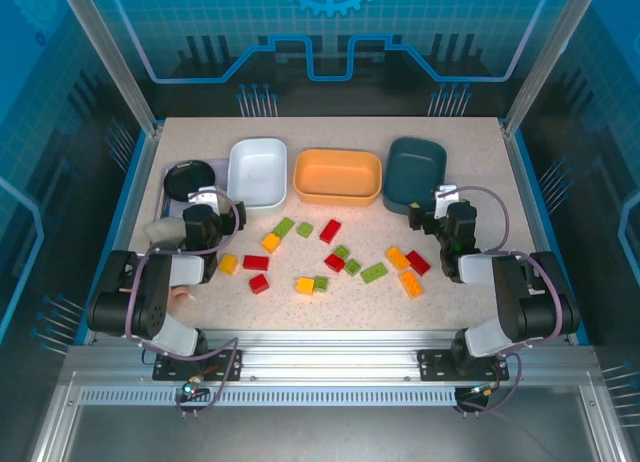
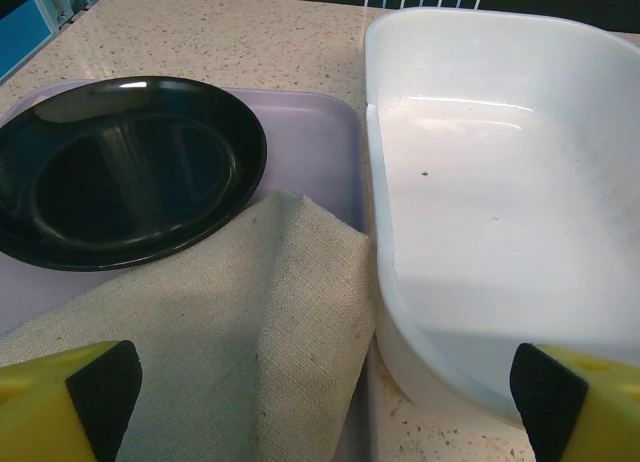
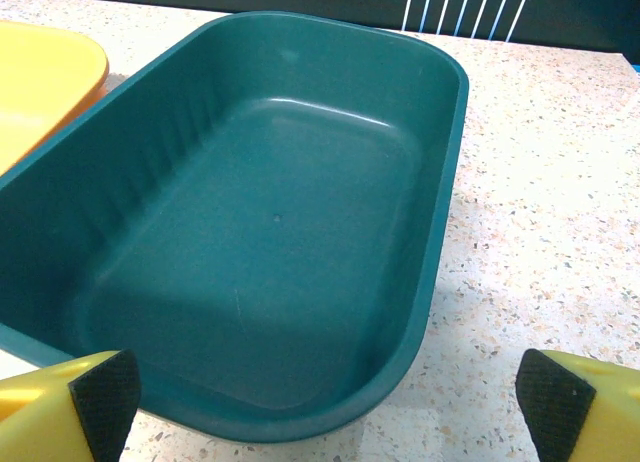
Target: Sort the legos into containers by color
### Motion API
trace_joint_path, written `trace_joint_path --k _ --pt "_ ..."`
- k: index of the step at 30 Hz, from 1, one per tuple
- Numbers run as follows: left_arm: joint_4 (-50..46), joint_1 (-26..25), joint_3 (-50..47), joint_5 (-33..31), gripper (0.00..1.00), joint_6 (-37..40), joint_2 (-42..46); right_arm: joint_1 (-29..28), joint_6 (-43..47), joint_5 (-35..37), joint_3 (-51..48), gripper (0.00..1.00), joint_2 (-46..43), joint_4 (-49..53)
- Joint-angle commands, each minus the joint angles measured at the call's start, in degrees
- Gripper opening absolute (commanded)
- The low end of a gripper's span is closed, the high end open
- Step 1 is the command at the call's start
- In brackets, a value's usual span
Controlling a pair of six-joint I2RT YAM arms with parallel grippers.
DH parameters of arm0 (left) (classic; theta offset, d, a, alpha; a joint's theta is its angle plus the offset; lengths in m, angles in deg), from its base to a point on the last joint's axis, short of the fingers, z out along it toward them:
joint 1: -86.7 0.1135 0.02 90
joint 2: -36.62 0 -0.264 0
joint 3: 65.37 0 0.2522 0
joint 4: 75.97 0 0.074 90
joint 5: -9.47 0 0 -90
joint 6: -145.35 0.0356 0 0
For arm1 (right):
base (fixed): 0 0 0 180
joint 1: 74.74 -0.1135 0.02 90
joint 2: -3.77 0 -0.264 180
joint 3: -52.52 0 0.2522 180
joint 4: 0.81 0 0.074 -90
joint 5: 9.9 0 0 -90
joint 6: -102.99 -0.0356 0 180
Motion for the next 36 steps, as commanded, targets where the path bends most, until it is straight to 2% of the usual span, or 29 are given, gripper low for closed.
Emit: trace_joint_path --k 1,11,12,14,18,20,21,22,23,24,25,27,28,30,34,36 --pt "1.7 -0.3 -0.3 -0.7 0.99 -0.4 0.0 0.4 -0.6 -0.8 0.6 1.0 0.5 -0.6" --pt "0.5 -0.3 0.1 -0.7 0.99 -0.4 0.8 0.6 -0.5 -1.5 1.0 1.0 -1.2 1.2" --pt "-3.9 -0.5 1.7 -0.8 0.99 -0.1 2.9 0.2 -0.6 -0.2 2.2 1.0 -3.5 5.1" --pt "-15.2 -2.5 6.3 -5.2 0.99 0.8 7.8 -1.4 -1.0 6.2 4.7 1.0 -8.6 13.0" --pt "-21.0 -9.2 10.4 -14.4 0.99 -0.6 17.7 -6.7 0.2 17.9 8.8 1.0 -24.2 21.9" --pt "-25.6 -13.9 14.8 -17.9 0.99 -0.7 21.5 -9.7 -1.5 18.9 16.4 1.0 -30.3 34.2" --pt "-27.8 -16.2 17.3 -19.1 0.99 -2.4 23.1 -10.5 -7.0 19.2 21.7 1.0 -32.1 43.1" --pt "-33.8 -17.3 20.1 -20.6 0.99 -8.9 24.2 -9.7 -13.5 16.4 27.4 1.0 -32.7 53.8" --pt "-50.3 -17.0 25.9 -18.0 0.99 -22.5 25.9 -8.1 -22.3 9.9 34.7 1.0 -32.4 69.9" --pt "-70.1 -15.9 34.4 -13.5 0.99 -37.4 26.7 -7.1 -31.5 9.2 39.7 1.0 -31.9 82.8" --pt "-78.3 -15.8 37.2 -13.3 0.99 -47.4 26.7 -6.2 -36.1 7.8 40.8 1.0 -32.0 88.6" --pt "-72.6 -13.3 34.8 5.9 0.99 -48.9 27.5 -4.8 -29.5 -9.9 39.8 1.0 -33.6 90.2" --pt "-72.7 -14.4 34.2 9.3 0.99 -49.2 27.7 -6.4 -28.9 -10.3 39.7 1.0 -34.2 92.7" --pt "-76.6 -19.4 34.5 10.4 0.99 -48.0 27.9 -11.8 -30.9 -4.4 39.7 1.0 -34.4 101.2" --pt "-86.3 -29.3 33.1 10.8 0.99 -44.4 29.6 -18.3 -33.3 -1.8 37.6 1.0 -30.5 115.3" --pt "-88.3 -32.8 29.7 11.5 0.99 -44.9 32.3 -21.1 -34.3 -1.7 34.6 0.99 -30.3 116.7"
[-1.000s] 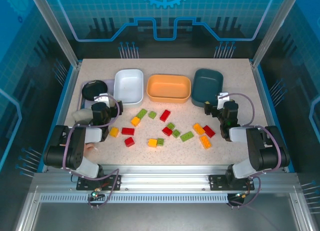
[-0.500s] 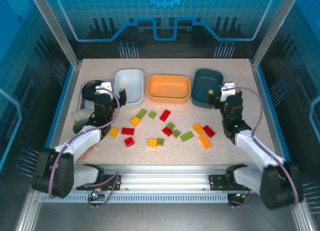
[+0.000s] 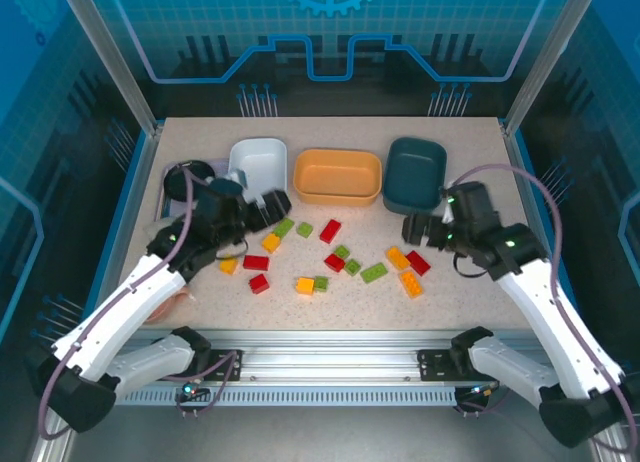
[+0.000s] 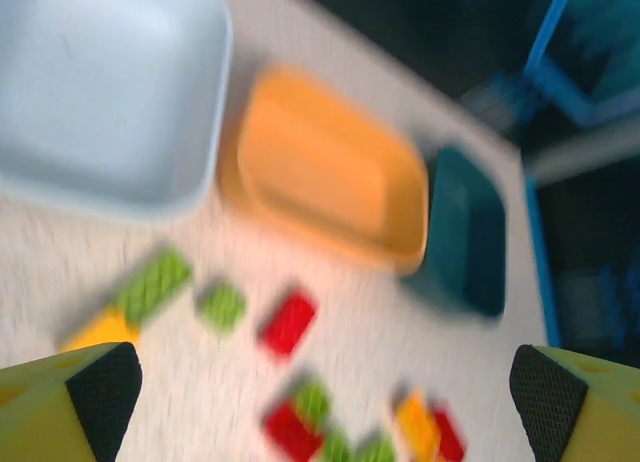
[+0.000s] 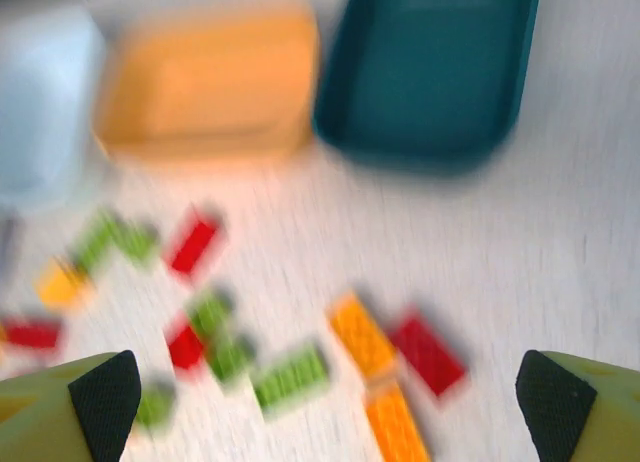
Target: Sort the legos into containers by color
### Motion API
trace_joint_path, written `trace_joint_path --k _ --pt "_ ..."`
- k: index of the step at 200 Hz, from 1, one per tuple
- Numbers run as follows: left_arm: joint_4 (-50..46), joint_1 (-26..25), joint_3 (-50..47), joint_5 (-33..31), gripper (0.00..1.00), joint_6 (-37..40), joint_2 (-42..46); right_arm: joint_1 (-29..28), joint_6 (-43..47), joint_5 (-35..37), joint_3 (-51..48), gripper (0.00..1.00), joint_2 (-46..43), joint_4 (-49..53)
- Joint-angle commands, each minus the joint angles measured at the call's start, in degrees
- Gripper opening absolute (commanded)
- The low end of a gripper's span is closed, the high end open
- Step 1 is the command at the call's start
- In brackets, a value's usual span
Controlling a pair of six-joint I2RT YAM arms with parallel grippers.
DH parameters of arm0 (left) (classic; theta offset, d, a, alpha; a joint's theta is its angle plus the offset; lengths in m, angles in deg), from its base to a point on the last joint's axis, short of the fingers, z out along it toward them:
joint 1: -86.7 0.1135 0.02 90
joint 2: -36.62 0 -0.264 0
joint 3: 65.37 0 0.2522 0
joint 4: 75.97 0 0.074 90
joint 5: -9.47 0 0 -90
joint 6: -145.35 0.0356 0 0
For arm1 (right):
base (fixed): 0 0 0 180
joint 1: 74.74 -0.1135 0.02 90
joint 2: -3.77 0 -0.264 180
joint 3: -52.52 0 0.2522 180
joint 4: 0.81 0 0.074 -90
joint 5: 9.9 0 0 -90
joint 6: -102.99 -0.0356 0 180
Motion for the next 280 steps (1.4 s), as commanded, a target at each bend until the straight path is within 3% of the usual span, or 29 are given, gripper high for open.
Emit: trace_joint_path --k 1,19,73,104,160,189,242,280 --pt "-11.8 -4.4 -5.1 5.0 0.99 -3.0 4.8 -4.2 -4.2 -0.6 -4.5 0.96 0.5 15.0" --pt "-12.3 -7.0 -10.1 6.5 0.99 -5.0 9.3 -5.0 -3.3 -3.4 -7.8 0.83 3.1 12.9" --pt "-12.2 -7.8 -14.8 5.4 0.99 -5.8 15.1 -6.0 -4.3 -5.8 -9.9 0.72 19.1 4.7" --pt "-11.2 -7.7 -15.0 5.1 0.99 -6.3 14.9 -6.0 -4.2 -1.2 -11.8 0.71 24.5 1.3" --pt "-9.5 -7.7 -14.6 4.4 0.99 -6.1 13.9 -5.2 -2.7 -1.2 -10.6 0.7 36.1 -4.3" --pt "-9.0 -7.7 -14.2 4.2 0.99 -6.0 13.4 -5.5 -1.1 -1.0 -8.6 0.58 39.6 -5.8" --pt "-9.1 -7.7 -13.7 3.7 0.99 -6.0 13.3 -8.4 -1.0 0.1 -8.0 0.27 39.5 -5.5" --pt "-8.7 -7.6 -9.8 3.1 0.99 -6.4 11.5 -9.5 -1.9 1.9 -0.5 0.19 30.1 2.1"
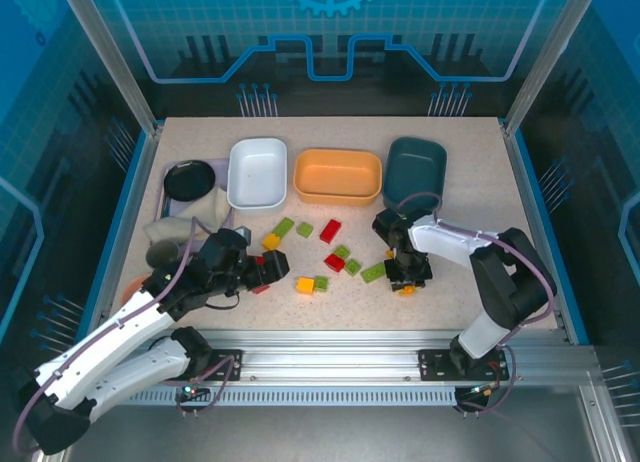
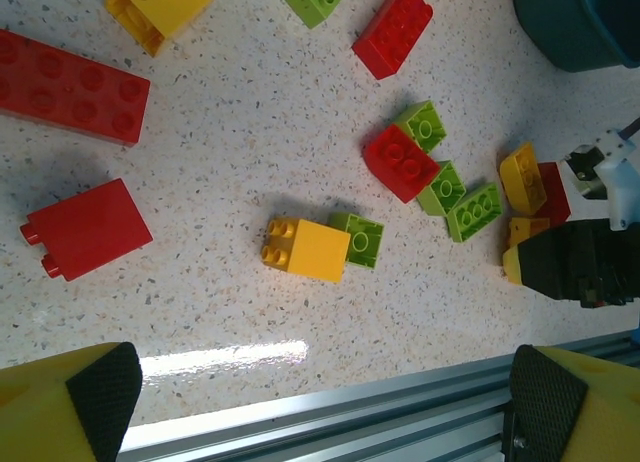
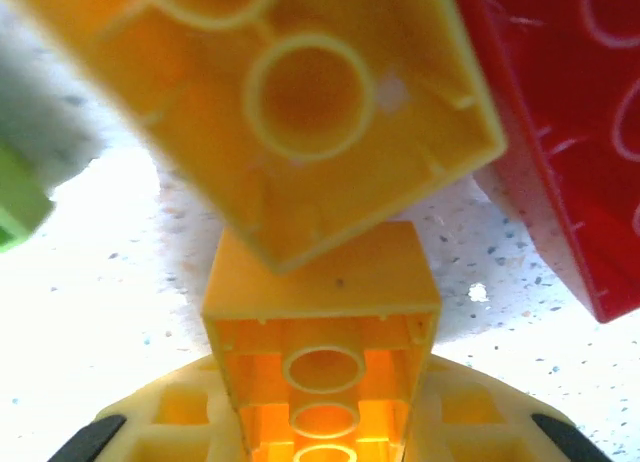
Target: Sort the legos into containers by color
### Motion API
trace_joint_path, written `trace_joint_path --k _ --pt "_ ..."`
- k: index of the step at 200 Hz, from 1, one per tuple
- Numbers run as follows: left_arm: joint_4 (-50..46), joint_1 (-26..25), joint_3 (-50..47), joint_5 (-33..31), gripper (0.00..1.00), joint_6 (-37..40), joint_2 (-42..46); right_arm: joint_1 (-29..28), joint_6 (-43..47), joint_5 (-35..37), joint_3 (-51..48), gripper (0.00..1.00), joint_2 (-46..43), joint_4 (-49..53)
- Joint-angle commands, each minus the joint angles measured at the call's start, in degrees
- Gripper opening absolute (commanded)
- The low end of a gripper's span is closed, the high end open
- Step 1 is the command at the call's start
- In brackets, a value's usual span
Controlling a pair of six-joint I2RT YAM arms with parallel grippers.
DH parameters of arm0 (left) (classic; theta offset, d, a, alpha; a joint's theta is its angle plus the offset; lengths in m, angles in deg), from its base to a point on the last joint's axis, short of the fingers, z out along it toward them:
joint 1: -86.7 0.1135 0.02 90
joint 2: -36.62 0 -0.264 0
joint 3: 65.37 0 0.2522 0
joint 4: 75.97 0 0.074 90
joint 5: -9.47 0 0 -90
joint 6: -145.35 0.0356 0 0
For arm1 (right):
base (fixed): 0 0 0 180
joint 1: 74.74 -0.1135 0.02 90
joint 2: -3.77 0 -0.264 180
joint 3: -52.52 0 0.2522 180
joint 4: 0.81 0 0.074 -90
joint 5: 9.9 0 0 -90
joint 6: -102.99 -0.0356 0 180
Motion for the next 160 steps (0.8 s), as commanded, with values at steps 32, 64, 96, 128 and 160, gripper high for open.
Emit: trace_joint_path --k 32,64,96,128,160 --pt "3.3 -0.1 12.0 -1.0 0.99 0.3 -9.2 8.0 3.2 0.0 21.0 0.17 -2.7 6.5" --pt "6.4 2.4 21.5 2.1 0.99 2.2 -19.6 16.5 5.8 -3.5 37.7 0.15 12.1 5.9" --pt "10.6 6.5 29.8 7.2 0.99 3.1 -29.6 21.7 6.5 -5.9 56.4 0.16 29.3 9.4" --pt "6.5 8.1 41.4 8.4 0.99 5.6 -39.7 24.8 6.2 -6.7 70.9 0.19 43.9 14.6" --pt "2.9 9.6 45.0 7.9 0.99 4.4 -43.6 26.3 6.5 -8.4 77.6 0.44 49.9 17.2"
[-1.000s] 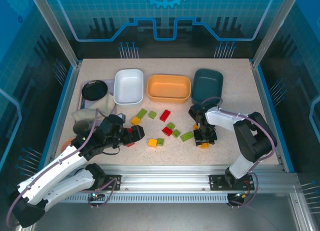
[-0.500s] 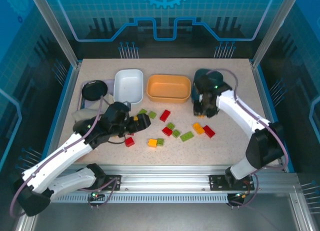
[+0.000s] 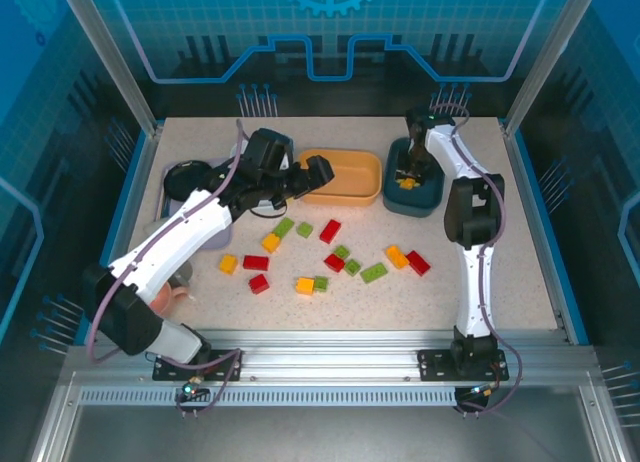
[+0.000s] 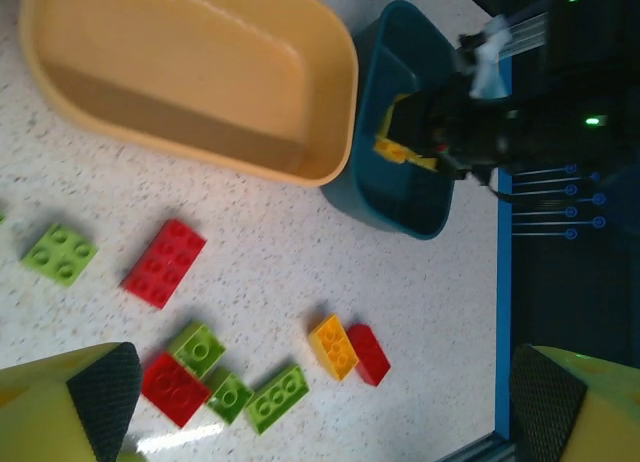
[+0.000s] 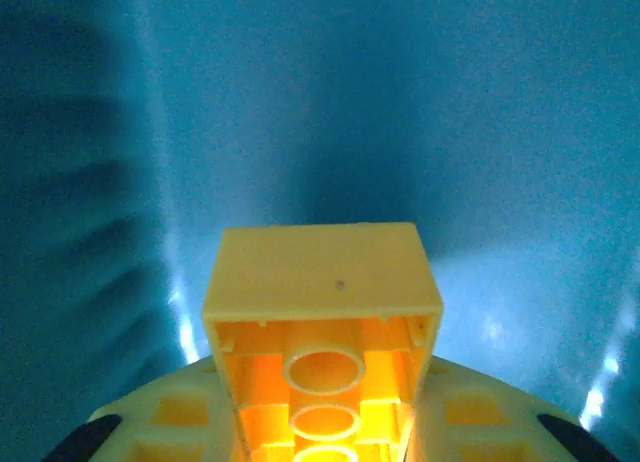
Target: Sort the legos into containers by color
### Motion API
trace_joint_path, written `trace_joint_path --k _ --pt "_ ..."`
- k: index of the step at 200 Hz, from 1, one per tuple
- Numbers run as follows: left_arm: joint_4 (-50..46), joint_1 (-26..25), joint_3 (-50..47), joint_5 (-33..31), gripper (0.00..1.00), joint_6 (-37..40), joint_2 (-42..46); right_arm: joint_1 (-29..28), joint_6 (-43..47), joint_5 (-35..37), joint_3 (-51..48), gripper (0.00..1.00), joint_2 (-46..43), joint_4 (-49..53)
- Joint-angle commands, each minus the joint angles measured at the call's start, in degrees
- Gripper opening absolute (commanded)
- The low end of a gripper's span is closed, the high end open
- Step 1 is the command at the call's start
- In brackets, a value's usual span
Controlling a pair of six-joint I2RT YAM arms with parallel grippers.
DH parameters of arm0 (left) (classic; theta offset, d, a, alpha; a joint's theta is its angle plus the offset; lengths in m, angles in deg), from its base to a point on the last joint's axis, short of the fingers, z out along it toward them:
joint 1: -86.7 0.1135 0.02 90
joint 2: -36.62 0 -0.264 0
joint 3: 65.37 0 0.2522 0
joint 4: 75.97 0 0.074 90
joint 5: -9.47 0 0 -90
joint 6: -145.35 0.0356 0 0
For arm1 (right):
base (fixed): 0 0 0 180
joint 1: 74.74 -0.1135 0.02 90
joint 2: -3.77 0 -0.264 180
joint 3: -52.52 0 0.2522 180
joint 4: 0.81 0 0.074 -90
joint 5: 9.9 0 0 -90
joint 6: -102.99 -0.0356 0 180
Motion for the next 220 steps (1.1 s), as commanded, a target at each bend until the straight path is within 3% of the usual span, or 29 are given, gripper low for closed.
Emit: trace_joint_path --k 1,22,56,94,109,134,172,192,220 --pt "-4.8 1.4 2.7 1.3 0.99 0.7 -1.4 1.0 0.9 -2.6 5.3 0.46 2.5 6.4" --pt "-7.5 2.3 1.6 0.0 0.99 -0.4 -0.3 0.6 2.4 -2.6 6.8 0.62 0.6 7.0" --pt "-15.7 2.8 -2.9 -4.8 0.99 -1.5 4.7 -2.1 3.8 -3.2 -0.9 0.68 -14.8 0.7" --pt "-24.9 2.9 -15.2 -10.1 0.99 -5.7 13.8 -12.7 6.4 -4.2 -29.6 0.82 -41.1 -19.0" --pt "-27.1 3.0 -20.3 -10.3 0.99 -7.7 17.0 -16.6 7.3 -10.9 -42.4 0.91 -50.5 -28.4" --pt "-29.5 3.1 -26.7 -9.1 0.99 -10.2 18.5 -24.3 9.9 -19.4 -58.0 0.94 -61.0 -37.6" --pt "-22.1 4.4 -36.4 -5.4 0.99 -11.2 16.5 -31.9 8.3 -22.8 -71.3 0.96 -67.6 -43.6" --pt "-13.2 6.3 -40.7 -1.8 0.99 -11.6 14.5 -33.0 7.7 -23.2 -72.3 0.96 -66.8 -43.7" --pt "-9.4 6.8 -40.9 -3.1 0.99 -10.2 10.4 -33.1 9.0 -23.2 -70.5 0.94 -63.8 -41.9"
